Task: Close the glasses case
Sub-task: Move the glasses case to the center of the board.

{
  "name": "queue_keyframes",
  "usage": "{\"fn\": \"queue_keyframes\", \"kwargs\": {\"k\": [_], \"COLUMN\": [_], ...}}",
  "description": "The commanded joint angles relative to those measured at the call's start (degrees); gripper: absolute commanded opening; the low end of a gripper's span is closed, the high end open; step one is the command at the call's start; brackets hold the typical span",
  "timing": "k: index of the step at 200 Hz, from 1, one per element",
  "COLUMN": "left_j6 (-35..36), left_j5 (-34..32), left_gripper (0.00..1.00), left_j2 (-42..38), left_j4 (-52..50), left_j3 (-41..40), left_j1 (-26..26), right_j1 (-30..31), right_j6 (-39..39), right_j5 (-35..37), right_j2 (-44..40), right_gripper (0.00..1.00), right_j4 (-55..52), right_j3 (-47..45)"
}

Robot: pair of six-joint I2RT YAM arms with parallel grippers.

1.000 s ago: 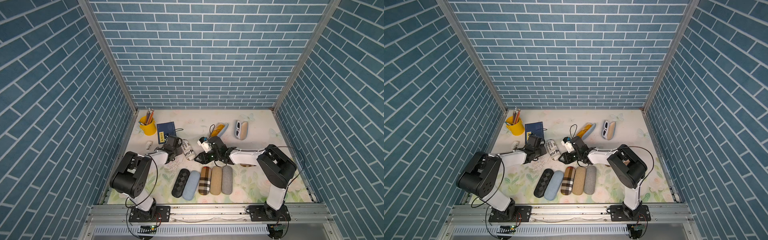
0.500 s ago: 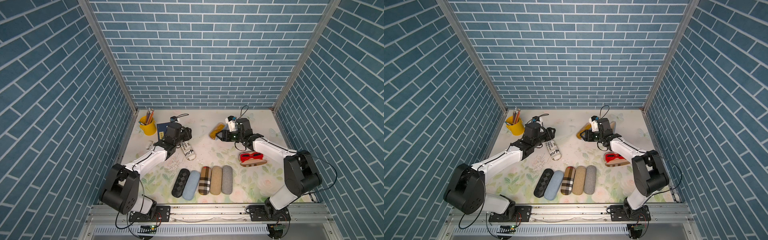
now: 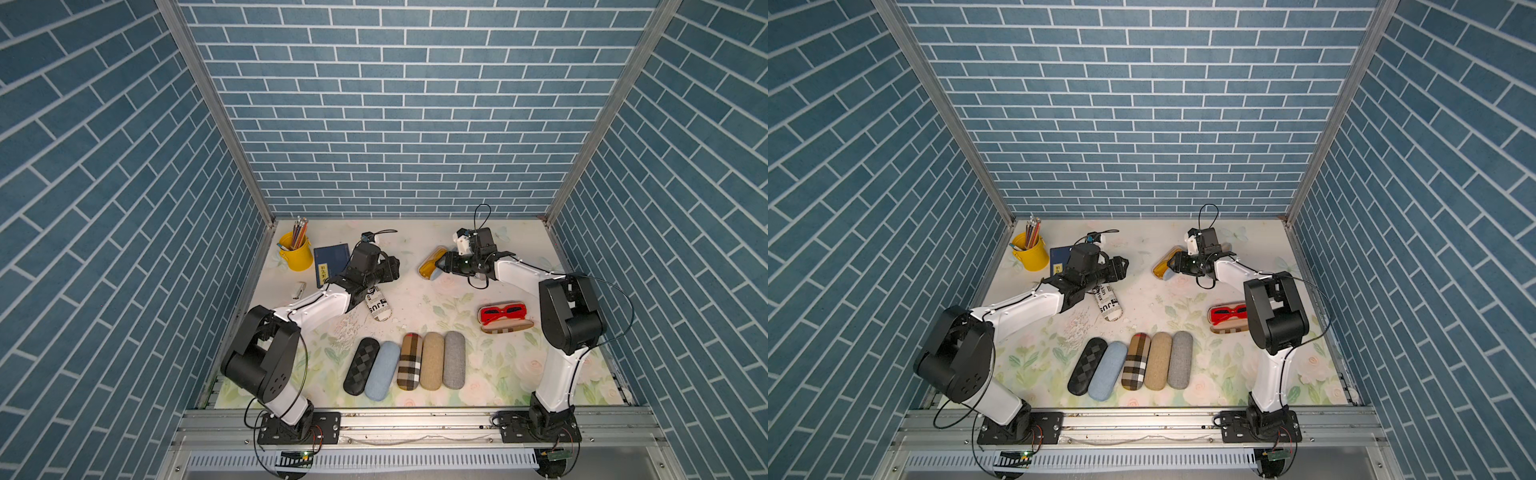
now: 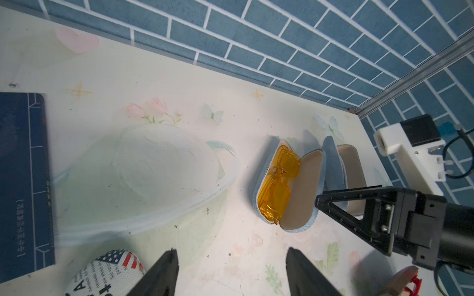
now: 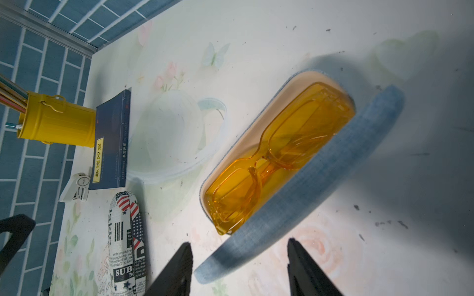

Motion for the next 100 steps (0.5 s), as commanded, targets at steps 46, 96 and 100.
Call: {"fn": "queue_keyframes", "kwargs": {"k": [46,96,100], "left_j6": [1.5,-0.5,-0.7], "left_j5": [0.6,2.1,2.3], "left_gripper": [0.70,0.70,0.70], "left_j2": [2.4,2.5,2.4], "left_j4": [-0.3,-0.3,0.1], "left_j3": [1.4,-0.6,-1.0], "left_j1": [0.0,2.4,2.6], "right_j1": [0.0,0.3,0.5], "right_j6": [-4.6,-8.0,-8.2], "right_j5": [4.1,5.1,5.3], "right_j2": [4.0,4.8,4.7], "right_gripper": [0.50,0.42,0.42], "right_j4": [-8.3,-11.6,-11.8], "right_j3": [6.7,8.8,8.8]}}
